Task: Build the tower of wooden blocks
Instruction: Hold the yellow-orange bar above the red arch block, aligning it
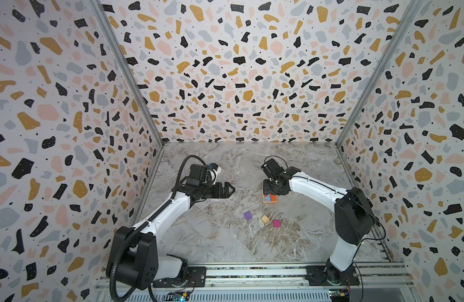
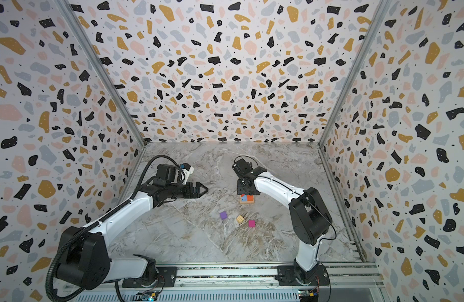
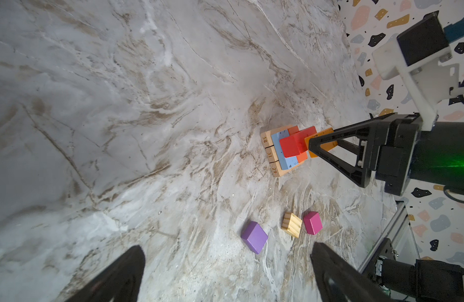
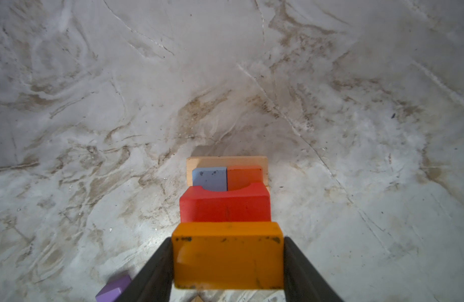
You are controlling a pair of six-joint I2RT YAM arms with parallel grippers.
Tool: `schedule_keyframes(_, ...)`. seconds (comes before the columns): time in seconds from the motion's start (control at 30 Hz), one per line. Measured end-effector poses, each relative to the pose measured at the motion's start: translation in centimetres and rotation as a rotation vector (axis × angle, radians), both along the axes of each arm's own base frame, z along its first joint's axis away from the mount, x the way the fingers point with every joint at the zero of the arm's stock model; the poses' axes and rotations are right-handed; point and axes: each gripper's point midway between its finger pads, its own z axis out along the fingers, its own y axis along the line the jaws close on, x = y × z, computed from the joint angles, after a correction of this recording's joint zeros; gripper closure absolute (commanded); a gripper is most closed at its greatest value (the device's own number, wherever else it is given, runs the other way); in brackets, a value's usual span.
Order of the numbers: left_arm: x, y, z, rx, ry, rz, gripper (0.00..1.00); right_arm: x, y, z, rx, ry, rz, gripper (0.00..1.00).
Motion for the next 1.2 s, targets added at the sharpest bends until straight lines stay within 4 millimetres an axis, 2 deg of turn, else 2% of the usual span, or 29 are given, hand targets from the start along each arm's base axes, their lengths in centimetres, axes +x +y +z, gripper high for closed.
schedule_keyframes(0.43,0.00,0.00,0.00,0.000,0.000,0.000,0.00,0.63,0.48,0.13,0.011,-0.015,0.000,0.44)
schedule_keyframes(1.2,0.00,0.00,0.00,0.000,0.000,0.000,0.00,0.60,0.51,-0.45,0.000,-0.006,0.001,0.44)
